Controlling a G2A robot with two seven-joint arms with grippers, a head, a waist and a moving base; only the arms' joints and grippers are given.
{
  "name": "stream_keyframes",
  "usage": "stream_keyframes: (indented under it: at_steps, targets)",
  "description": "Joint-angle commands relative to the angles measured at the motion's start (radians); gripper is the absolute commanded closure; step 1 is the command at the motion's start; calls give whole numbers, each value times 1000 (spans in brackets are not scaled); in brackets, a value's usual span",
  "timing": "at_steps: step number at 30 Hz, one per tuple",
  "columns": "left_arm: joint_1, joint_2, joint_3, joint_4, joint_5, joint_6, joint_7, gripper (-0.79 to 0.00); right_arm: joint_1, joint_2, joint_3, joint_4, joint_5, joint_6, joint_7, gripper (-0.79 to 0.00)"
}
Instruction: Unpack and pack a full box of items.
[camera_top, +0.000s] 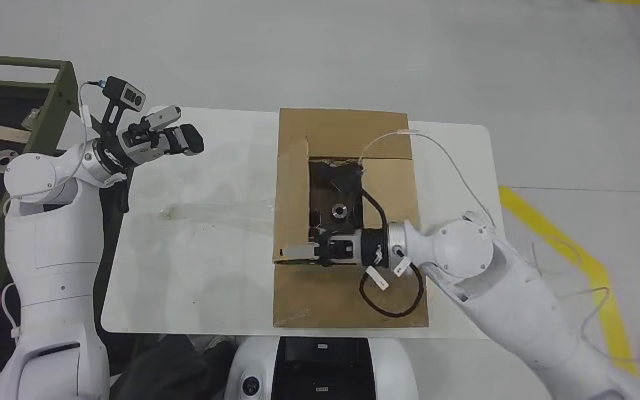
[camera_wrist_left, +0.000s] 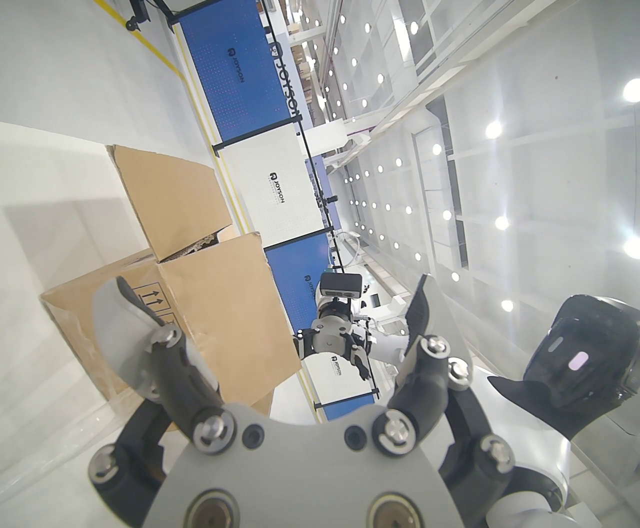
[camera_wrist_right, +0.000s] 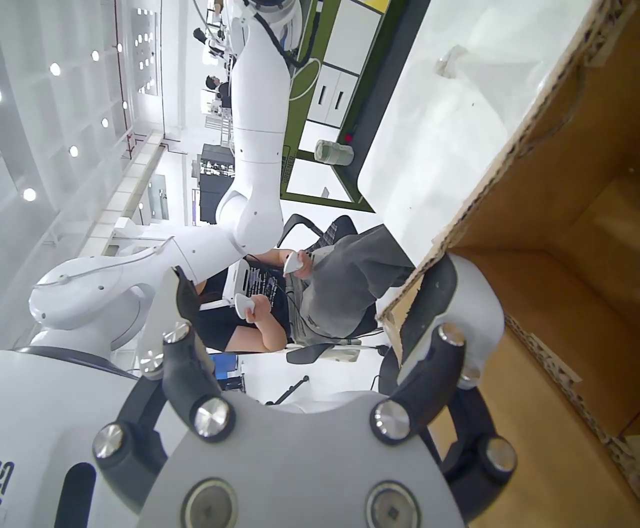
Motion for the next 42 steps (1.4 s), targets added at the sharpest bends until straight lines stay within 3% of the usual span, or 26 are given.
stream_keyframes:
  at_steps: [1,11,26,32,42]
  targets:
    - [0,0,0,0,0,0,0,-785,9,-7,-18,0,-18,-12,-18,-785]
    - [0,0,0,0,0,0,0,-785,70,-46,-94,90,-44,-55,-74,-785]
    - [2,0,0,-2,0,1,9,-785,63,-47,-99,97,-40,-58,-76,-785]
    - [-3,5,0,-43,-2,66,90,-785,78,-66,-126,155,-30,-102,-81,-785]
    - [-42,12,38,-82,-85,158,46,-785,127,-108,-177,234,-7,-193,-88,-785]
